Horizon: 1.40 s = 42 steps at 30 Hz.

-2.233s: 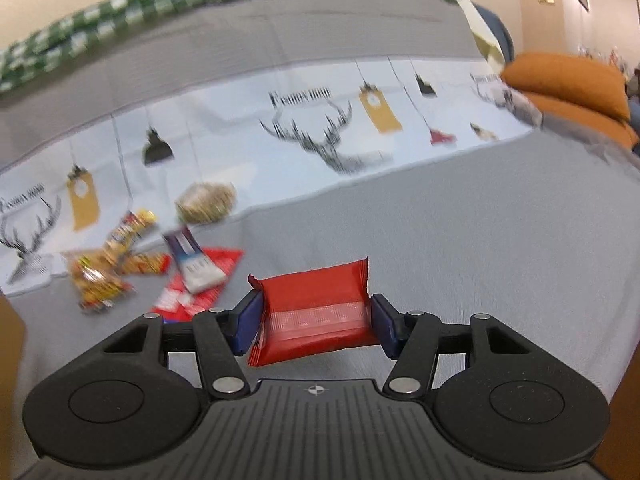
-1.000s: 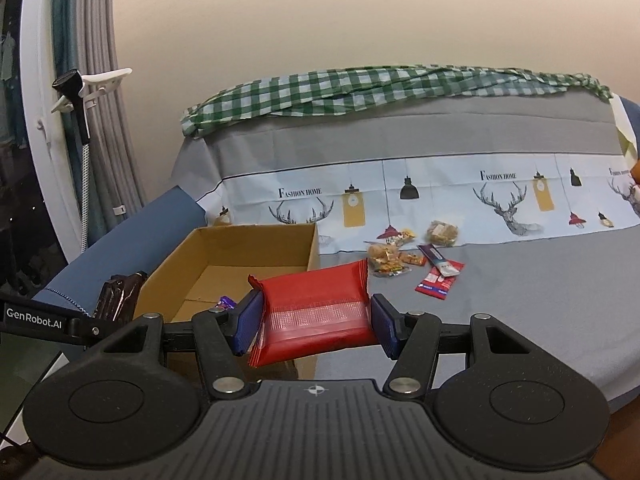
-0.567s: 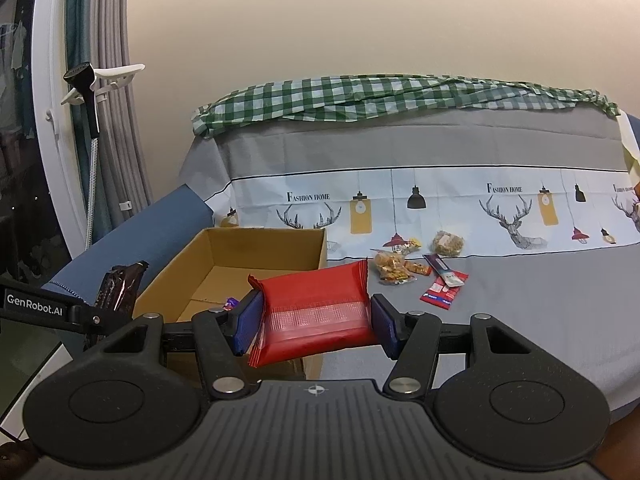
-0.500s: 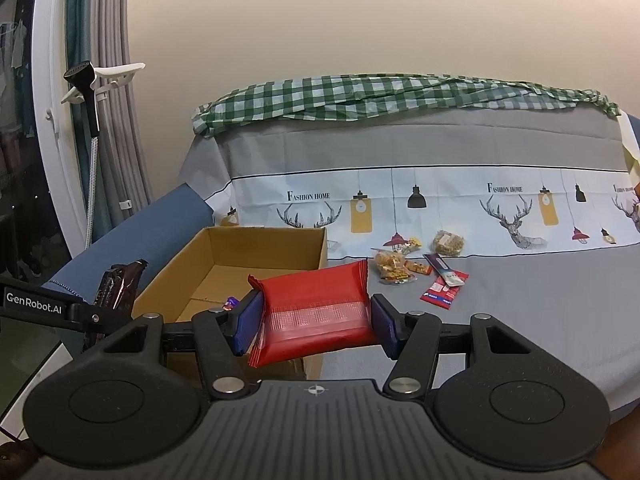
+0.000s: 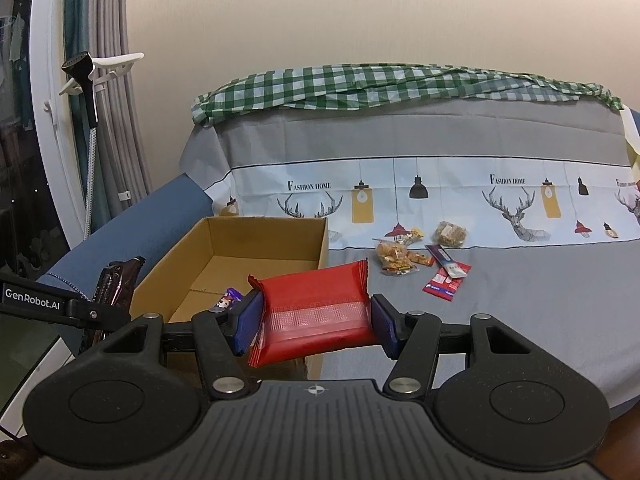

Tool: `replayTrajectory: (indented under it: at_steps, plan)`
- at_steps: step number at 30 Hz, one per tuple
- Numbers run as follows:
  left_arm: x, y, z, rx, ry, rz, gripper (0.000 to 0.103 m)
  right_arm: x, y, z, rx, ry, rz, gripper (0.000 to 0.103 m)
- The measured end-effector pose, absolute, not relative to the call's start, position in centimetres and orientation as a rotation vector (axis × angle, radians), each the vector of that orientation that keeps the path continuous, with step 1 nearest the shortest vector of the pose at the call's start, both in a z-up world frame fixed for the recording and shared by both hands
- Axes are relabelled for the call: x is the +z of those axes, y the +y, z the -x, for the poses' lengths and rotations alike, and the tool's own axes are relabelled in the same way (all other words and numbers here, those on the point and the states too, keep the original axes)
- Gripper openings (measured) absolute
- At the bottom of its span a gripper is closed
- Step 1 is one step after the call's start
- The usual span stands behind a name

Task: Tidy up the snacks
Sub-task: 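Carry the red packet and chocolate bar toward the box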

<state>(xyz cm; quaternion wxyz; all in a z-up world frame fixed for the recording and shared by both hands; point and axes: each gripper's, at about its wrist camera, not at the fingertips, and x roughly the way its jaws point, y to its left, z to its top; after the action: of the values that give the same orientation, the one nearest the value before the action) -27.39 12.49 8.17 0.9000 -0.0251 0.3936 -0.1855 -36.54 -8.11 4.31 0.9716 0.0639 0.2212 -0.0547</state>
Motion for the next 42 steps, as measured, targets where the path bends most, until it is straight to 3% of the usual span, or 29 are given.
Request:
replayTrajectory:
  at_steps: [22,42]
  plan:
    - [8.1,14.1,21.3,-0.325,0.823,0.032,0.043,3.3,-6.8,32.6,-0.071,0.479,-0.058,0.06]
    - [5.4,12.2,10.1,-0.276,0.883,-0.031,0.043,0.2,-5.3,19.5,0.011,0.563,-0.11,0.06]
